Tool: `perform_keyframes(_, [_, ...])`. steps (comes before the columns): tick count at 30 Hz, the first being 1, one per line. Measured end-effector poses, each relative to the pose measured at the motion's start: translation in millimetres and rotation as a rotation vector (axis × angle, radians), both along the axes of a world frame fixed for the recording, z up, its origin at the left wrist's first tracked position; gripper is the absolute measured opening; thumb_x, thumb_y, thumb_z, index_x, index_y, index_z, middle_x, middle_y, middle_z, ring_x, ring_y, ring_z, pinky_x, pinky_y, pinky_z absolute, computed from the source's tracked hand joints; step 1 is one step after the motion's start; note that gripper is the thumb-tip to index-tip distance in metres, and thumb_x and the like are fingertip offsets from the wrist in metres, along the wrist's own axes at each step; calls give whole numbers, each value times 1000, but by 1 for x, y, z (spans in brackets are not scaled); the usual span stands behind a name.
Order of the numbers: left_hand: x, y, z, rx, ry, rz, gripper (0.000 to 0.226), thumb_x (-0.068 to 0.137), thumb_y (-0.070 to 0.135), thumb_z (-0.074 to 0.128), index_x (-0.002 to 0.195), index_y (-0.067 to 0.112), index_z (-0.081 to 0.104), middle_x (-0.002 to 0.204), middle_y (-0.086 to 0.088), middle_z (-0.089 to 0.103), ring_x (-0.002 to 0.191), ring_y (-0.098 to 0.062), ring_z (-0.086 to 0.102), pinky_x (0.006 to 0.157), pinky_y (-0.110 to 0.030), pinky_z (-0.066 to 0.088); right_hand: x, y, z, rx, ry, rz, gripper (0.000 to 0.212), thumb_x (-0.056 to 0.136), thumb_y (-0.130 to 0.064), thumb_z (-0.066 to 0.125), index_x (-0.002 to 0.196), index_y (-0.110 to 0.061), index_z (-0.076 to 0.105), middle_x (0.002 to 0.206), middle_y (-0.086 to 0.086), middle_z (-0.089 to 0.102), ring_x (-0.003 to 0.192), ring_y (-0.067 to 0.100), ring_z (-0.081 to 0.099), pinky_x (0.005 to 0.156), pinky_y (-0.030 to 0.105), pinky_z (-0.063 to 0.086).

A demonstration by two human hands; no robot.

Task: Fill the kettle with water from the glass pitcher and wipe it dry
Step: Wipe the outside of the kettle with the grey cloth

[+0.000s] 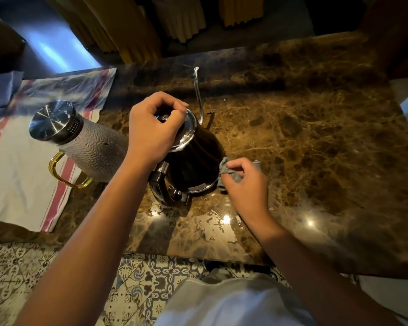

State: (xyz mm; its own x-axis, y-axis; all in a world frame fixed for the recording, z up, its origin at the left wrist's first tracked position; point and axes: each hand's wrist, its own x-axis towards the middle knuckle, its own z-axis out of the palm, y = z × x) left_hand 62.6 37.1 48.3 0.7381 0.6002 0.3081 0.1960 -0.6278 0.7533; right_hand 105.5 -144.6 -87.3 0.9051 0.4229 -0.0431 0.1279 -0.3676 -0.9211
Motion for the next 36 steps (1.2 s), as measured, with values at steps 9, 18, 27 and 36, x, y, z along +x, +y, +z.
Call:
perform_keyframes(9, [0,-6,-1,23,-18,90,10,93,21,63,92,17,73,97,9,77,97,-7,71,90,-24,55,-15,-5,-2,-81,-65,25,10,85,-27,77,93,-31,73,92,-16,72,71,10,66,63,43,58])
perform_keyframes(18, [-2,-17,-2,47,-39,217,12,93,23,63,91,18,74,91,9,74,90,-4,69,78,-10,49,-31,-7,-2,-85,-85,144,9,88,-24,77,95,-23,73,102,-8,75,54,5,53,62,38,56])
perform_keyframes(27, [-6,-24,-4,63,-25,296,12,94,24,59,94,18,69,87,11,66,81,0,60,72,-12,45,-50,2,-8,-79,-203,224,10,90,-27,71,100,-26,74,98,-8,75,72,18,69,65,45,58])
perform_keyframes(36, [-11,-19,-8,93,3,268,13,93,29,53,97,24,65,98,5,68,97,-19,63,87,-47,53,-28,14,42,151,-441,208,13,85,-13,76,97,-17,80,93,-3,76,81,16,71,68,38,58])
